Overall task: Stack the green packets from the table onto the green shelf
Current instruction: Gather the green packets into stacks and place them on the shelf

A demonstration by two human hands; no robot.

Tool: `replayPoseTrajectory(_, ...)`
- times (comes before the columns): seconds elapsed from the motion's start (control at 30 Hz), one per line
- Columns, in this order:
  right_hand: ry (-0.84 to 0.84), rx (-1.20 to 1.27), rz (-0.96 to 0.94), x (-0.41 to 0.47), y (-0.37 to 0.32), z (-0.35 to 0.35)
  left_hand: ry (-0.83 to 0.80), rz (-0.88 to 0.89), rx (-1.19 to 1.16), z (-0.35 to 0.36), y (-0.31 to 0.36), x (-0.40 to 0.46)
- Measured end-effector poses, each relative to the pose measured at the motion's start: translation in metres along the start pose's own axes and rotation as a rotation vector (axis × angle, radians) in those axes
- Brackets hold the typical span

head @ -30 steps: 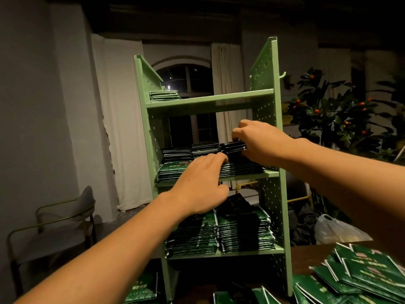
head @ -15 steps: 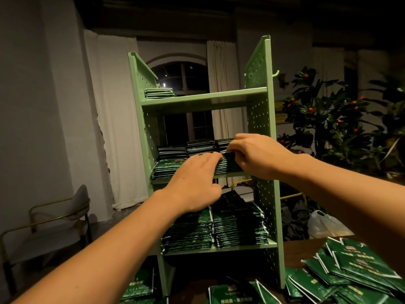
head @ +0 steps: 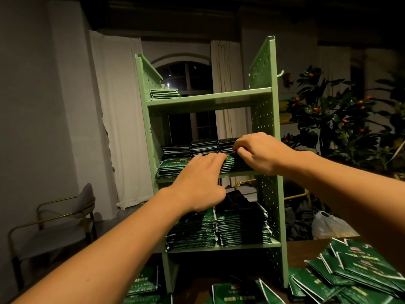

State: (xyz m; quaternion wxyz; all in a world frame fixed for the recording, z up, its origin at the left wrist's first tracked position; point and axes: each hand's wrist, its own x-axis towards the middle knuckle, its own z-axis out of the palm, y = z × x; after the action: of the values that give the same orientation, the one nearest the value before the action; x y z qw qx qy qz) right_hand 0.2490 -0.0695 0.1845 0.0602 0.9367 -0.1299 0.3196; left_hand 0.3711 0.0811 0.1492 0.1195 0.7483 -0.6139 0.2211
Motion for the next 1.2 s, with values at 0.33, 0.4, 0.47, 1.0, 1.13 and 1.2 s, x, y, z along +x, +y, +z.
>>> replayPoseTrajectory(0.33, 0.003, -0.060, -0.047, -0.061, -0.011, -0.048, 0.025, -0.098, 0.040, -0.022, 0.015, -0.040)
replayPoseTrajectory(0.4, -0.046, -0.062, -0.024, -0.074, -0.018, -0.052, 0.009, -0.106, 0.033, -0.029, 0.021, -0.053)
replayPoseTrajectory(0.47, -0.076, -0.061, -0.006, -0.085, -0.024, -0.057, -0.039, -0.107, 0.023, -0.036, 0.029, -0.067)
replayPoseTrajectory(1.0, -0.745, 0.002, 0.101, -0.197, -0.092, 0.008, -0.201, -0.035, -0.018, 0.021, 0.069, -0.188)
replayPoseTrajectory(1.13, -0.848, 0.009, 0.143, -0.215, -0.098, 0.040, -0.236, -0.051, -0.038, 0.054, 0.068, -0.213)
replayPoseTrajectory(1.2, -0.895, 0.057, 0.174, -0.225, -0.103, 0.054, -0.259, -0.055, -0.052, 0.073, 0.067, -0.224)
